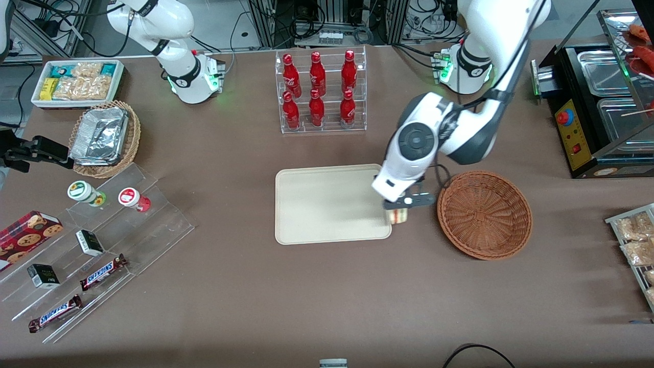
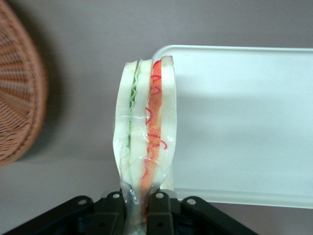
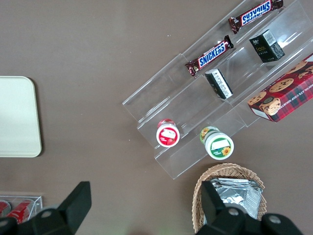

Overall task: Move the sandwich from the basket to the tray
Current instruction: 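Lower the sandwich onto the tray center and open the left gripper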

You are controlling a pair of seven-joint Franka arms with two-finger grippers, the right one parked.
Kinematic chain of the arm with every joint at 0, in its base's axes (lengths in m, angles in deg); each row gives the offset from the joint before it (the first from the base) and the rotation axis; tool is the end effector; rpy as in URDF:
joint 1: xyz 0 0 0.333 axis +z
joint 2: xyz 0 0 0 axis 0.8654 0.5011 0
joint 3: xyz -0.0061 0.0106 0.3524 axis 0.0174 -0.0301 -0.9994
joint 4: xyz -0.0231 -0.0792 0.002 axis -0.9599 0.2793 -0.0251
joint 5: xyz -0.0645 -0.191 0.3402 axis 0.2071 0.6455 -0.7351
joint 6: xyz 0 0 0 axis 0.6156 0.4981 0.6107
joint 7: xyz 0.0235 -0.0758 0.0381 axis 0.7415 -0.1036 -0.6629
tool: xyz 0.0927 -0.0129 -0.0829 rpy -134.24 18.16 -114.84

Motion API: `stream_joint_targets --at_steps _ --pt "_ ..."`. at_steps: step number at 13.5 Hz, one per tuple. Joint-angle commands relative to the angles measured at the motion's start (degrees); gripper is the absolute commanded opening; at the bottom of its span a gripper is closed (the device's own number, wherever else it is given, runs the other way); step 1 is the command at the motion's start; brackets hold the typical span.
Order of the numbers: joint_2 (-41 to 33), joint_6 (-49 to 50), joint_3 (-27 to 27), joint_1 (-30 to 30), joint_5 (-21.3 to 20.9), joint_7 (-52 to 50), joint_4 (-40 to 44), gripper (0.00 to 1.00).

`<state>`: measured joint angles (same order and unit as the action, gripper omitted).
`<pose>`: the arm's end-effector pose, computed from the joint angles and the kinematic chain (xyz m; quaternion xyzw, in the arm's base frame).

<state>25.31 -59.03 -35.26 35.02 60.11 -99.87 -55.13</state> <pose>0.5380 -0.3726 0.3536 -0.9968 -0.0311 0.0692 0.0252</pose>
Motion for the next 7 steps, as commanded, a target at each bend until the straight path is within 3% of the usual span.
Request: stream_joint_targets --at_steps 1,7 --pt "6.10 1.85 -0.77 -3.73 0.29 -0.42 8.18 0.00" --pt "15.69 1.24 -0.77 -9.89 0.29 -4.89 17.16 0.00"
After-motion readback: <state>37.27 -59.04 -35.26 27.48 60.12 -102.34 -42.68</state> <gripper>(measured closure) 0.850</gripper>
